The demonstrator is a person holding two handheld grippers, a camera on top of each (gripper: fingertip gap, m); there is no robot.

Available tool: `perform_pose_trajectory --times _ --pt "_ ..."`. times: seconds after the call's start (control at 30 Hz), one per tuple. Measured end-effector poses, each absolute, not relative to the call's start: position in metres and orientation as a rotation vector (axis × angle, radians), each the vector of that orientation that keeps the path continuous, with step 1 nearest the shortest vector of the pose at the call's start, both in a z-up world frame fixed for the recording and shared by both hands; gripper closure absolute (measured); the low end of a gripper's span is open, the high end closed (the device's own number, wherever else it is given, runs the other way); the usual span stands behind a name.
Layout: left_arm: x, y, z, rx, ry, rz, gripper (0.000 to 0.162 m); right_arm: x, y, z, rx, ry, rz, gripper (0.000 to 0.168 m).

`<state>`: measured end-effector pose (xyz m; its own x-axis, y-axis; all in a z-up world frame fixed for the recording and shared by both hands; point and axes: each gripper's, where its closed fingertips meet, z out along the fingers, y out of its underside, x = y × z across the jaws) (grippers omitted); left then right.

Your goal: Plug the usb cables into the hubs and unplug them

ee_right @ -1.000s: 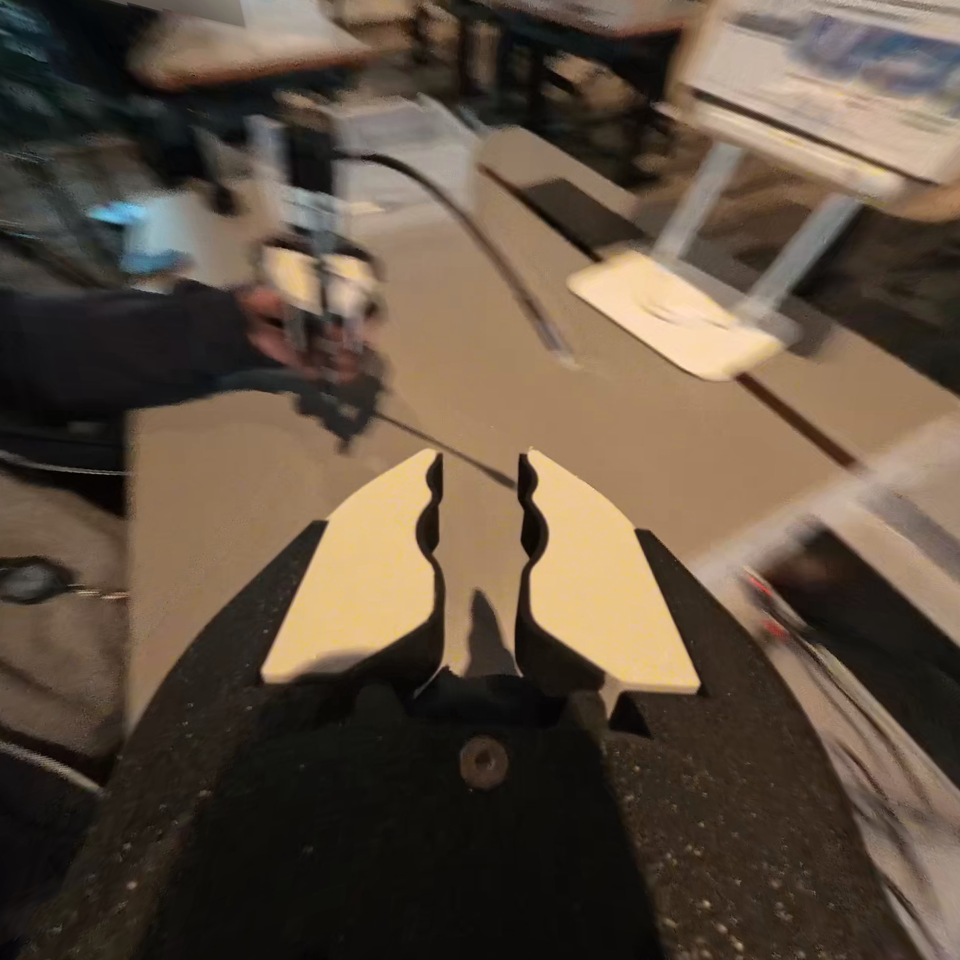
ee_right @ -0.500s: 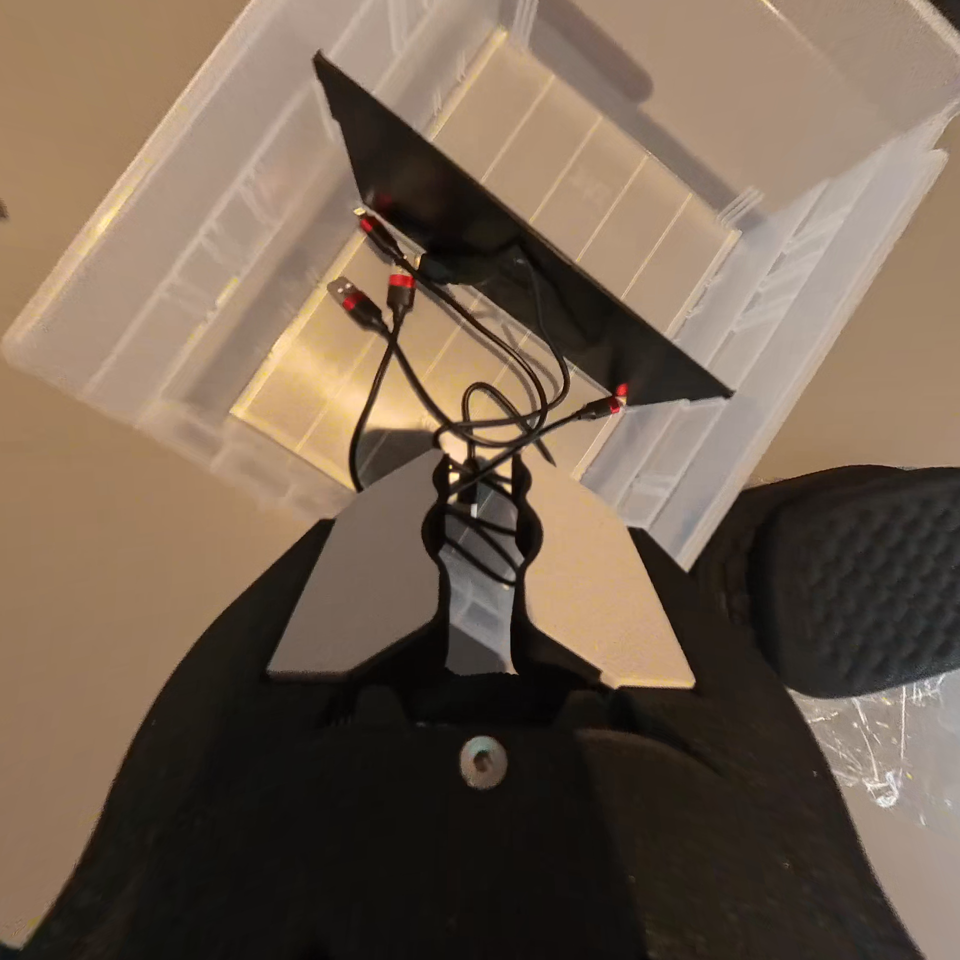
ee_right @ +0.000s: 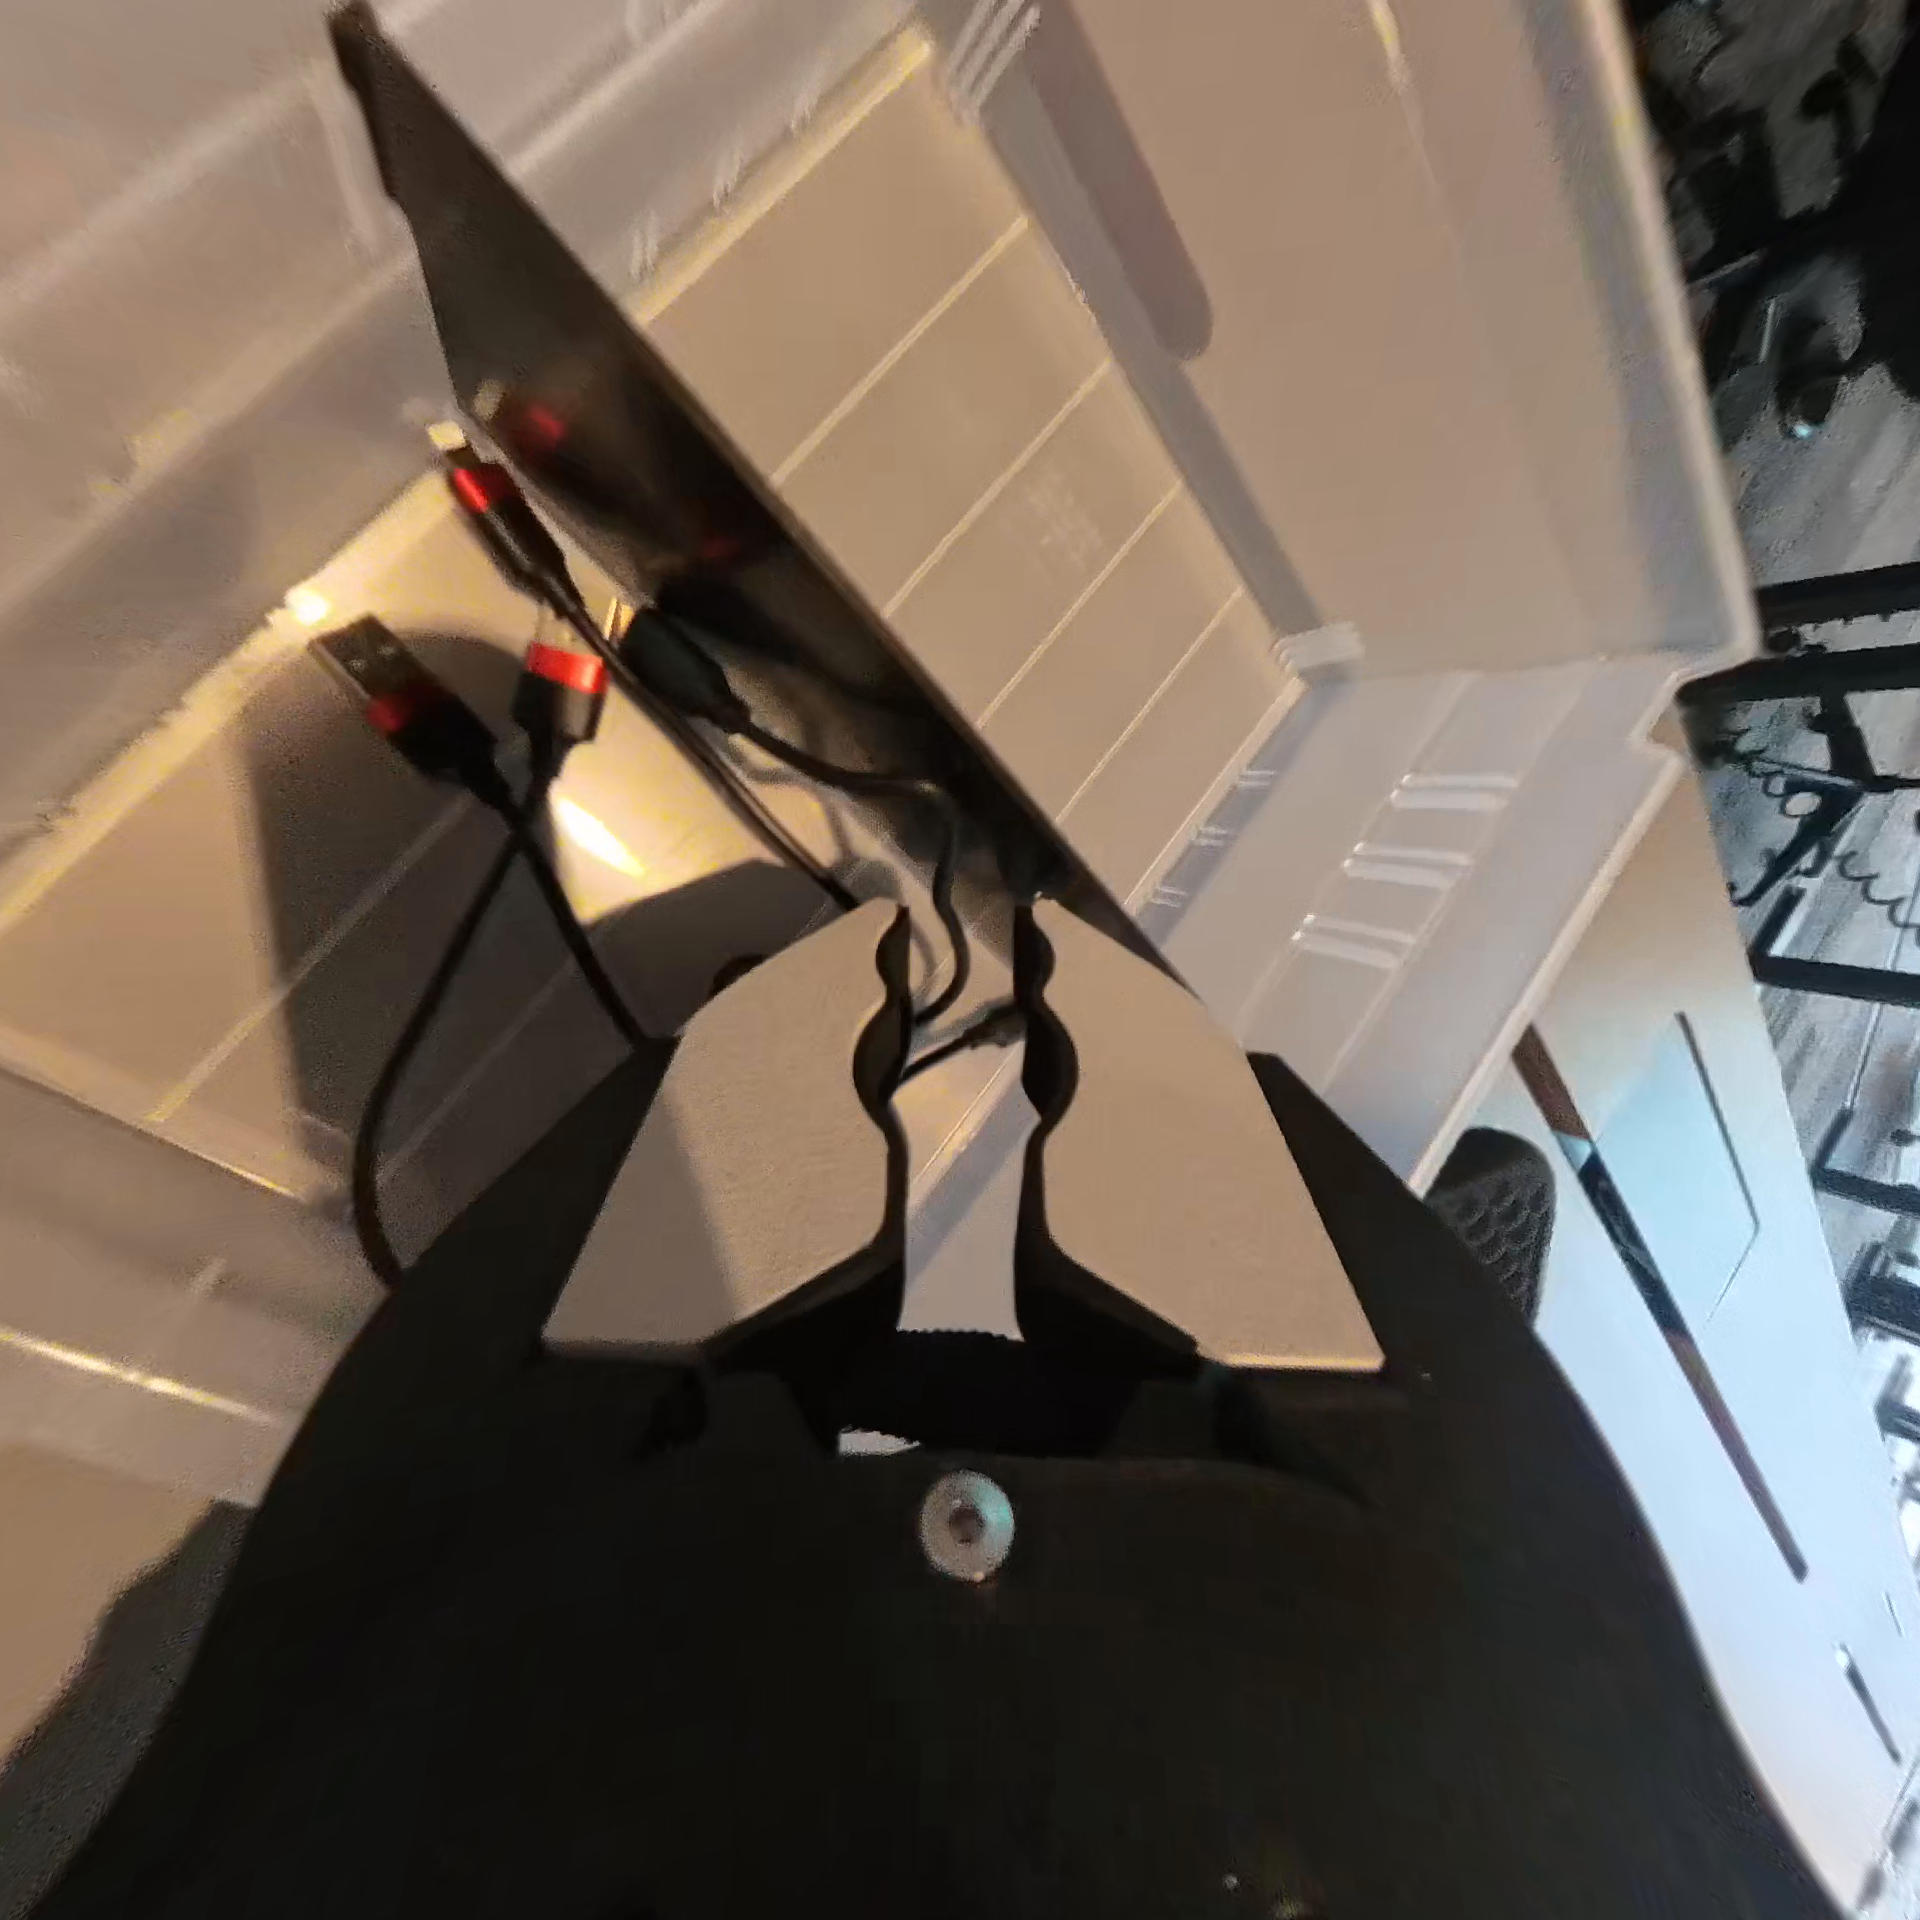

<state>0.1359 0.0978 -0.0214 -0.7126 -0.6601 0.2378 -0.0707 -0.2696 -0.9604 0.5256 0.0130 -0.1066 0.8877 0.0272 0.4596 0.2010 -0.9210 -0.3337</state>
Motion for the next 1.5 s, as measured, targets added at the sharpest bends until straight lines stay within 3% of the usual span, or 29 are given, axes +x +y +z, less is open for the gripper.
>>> perform_pose_trajectory --times 0.27,0.5,0.83,1.03,1.5 --pt "0.137 0.094 -0.021 -0.893 1.605 -2.030 0.152 0.518 -0.024 -0.101 -2.730 0.229 -0.382 0.143" --pt "0.138 0.089 -0.022 -0.888 1.617 -2.018 0.152 0.490 -0.054 -0.123 -2.974 0.193 -0.221 0.144" --pt "0.136 0.089 -0.018 -0.877 1.615 -2.007 0.152 0.480 -0.058 -0.136 -3.001 0.294 -0.091 0.148" --pt "0.134 0.090 -0.013 -0.866 1.604 -1.999 0.152 0.479 -0.057 -0.143 -3.015 0.309 -0.069 0.159" --pt "0.128 0.091 0.000 -0.831 1.568 -1.998 0.152 0.486 -0.056 -0.051 -2.861 0.231 -0.396 0.166"
